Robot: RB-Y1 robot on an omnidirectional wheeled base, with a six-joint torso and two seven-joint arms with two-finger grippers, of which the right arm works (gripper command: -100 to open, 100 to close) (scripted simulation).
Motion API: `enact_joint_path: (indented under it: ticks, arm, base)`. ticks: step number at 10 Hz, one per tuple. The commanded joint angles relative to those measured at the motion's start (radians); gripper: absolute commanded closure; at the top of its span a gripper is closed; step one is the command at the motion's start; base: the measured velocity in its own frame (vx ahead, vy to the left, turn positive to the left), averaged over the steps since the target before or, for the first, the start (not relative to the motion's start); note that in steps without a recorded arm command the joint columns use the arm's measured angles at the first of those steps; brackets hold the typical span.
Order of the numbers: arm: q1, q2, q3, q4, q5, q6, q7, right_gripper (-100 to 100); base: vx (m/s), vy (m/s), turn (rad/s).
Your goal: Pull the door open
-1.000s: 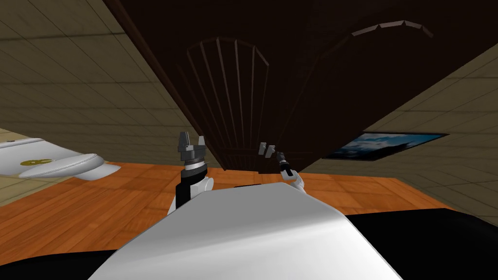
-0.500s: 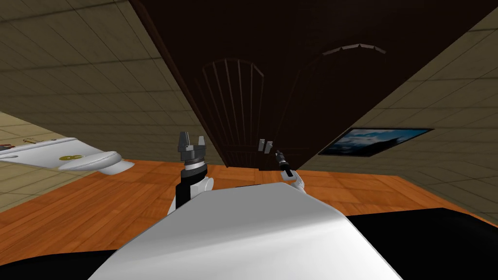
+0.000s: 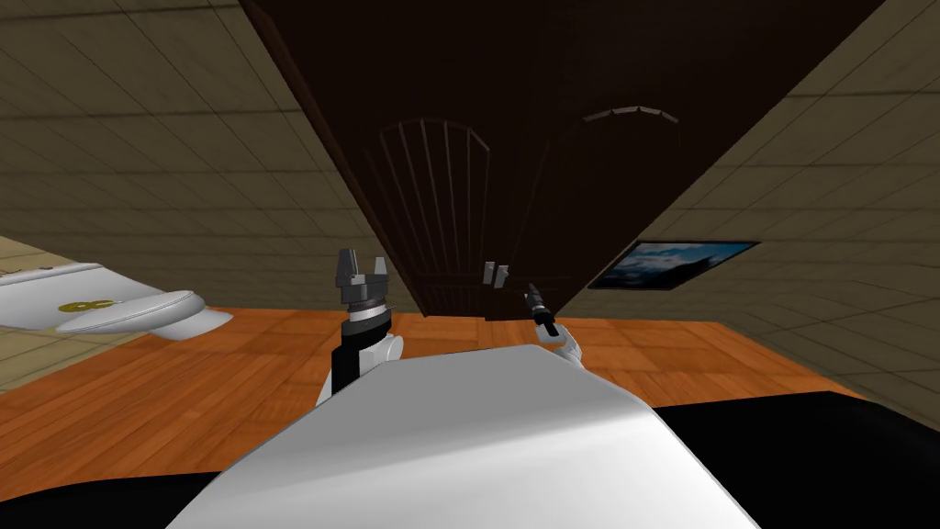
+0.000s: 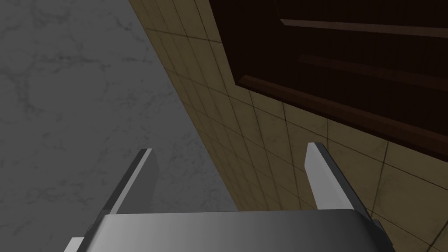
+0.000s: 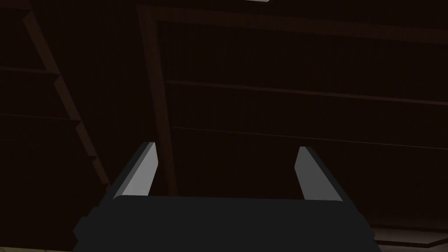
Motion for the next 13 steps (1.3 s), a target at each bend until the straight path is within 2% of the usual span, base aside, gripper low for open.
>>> enact_joint_path:
  ticks: [1,3,6,7,8,13]
  arm:
    - [-0.006,0.003,-0.011,0.012,-0.002,0.005,0.010,-100]
    - [-0.022,0.010,-0.004,0.013,-0.002,0.004,0.014,-100]
    - [-0.058,0.030,0.027,0.003,0.002,-0.003,0.018,-100]
    - [-0.045,0.027,0.020,0.006,0.001,-0.009,0.017,-100]
    - [-0.045,0.027,0.020,0.006,0.001,-0.009,0.017,100]
    - [-0.045,0.027,0.020,0.006,0.001,-0.009,0.017,100]
  base:
    - [0.155,-0.100,-0.014]
    - [0.208,-0.005,0.066]
    - [0.235,0.092,0.160]
    - [0.106,0.058,0.031]
    - [-0.009,-0.008,-0.032]
    - [-0.022,-0.008,0.007]
